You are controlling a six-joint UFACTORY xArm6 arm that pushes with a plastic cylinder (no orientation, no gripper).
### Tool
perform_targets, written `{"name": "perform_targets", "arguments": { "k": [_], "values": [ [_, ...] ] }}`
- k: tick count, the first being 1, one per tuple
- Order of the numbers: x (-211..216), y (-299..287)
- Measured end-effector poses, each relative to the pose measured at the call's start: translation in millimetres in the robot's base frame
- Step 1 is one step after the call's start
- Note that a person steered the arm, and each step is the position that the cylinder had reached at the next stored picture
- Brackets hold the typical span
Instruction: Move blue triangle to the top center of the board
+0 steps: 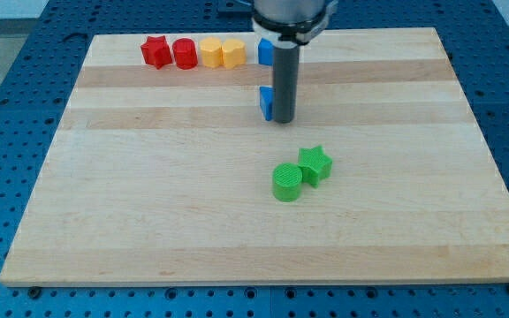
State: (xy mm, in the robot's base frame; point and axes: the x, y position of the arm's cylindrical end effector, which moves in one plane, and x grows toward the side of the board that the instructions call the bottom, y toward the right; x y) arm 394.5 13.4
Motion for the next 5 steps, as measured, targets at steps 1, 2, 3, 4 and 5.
{"name": "perform_targets", "arguments": {
  "k": [1, 2, 3, 4, 5],
  "values": [
    [5, -29],
    [-12, -39],
    [-41, -30],
    [-53, -18],
    [-55, -12]
  ]
}}
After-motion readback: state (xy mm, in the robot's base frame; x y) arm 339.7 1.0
